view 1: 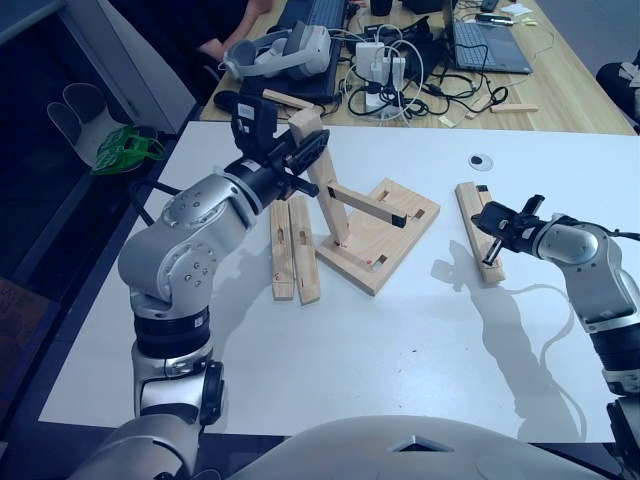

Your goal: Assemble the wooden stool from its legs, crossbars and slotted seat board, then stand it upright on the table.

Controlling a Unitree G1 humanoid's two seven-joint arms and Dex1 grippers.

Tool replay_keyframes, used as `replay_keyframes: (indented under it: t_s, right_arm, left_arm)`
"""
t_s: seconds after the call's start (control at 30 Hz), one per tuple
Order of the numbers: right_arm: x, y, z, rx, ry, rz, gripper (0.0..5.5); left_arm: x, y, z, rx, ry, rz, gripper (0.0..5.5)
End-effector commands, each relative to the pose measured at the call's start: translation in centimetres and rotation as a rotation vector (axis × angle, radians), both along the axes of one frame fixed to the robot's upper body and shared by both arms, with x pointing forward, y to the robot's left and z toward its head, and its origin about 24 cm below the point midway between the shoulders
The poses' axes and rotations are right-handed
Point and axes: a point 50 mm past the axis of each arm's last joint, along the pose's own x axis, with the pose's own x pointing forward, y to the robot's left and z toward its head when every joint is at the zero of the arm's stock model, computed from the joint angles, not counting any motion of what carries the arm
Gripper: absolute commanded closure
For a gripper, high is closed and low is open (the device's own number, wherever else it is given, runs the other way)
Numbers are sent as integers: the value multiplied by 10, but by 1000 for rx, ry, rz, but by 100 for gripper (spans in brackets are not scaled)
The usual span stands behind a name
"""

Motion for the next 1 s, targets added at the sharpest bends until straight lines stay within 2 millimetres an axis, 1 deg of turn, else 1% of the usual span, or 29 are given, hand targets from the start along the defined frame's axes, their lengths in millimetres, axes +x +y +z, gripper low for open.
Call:
replay_keyframes:
  t_s: [0.03,0.2,0.27,0.37,0.5,0.63,0.77,0.87,0.93,1.0]
  right_arm:
    - [2,-2,1,-28,-22,0,550]
    - [3,-2,0,-29,-28,3,550]
    - [3,-2,0,-31,-31,5,550]
    - [4,-1,0,-31,-42,7,550]
    - [5,-1,1,-26,-57,5,550]
    - [12,2,3,-10,-102,-11,550]
    - [29,-1,18,14,-241,-84,550]
    - [36,-3,23,24,-288,-105,550]
    - [36,-5,22,26,-295,-112,550]
    - [35,-5,19,28,-294,-116,550]
  left_arm:
    - [-1,11,-21,15,180,88,448]
    - [0,17,-16,25,183,120,448]
    - [0,14,-16,26,180,112,448]
    - [-7,2,-22,22,161,71,448]
    - [-14,-7,-42,65,146,85,448]
    - [-9,-29,-57,14,110,140,448]
    - [2,-54,-61,-53,44,171,448]
    - [5,-58,-66,-33,30,186,448]
    - [5,-59,-64,-22,15,183,448]
    - [3,-61,-58,-14,-14,159,448]
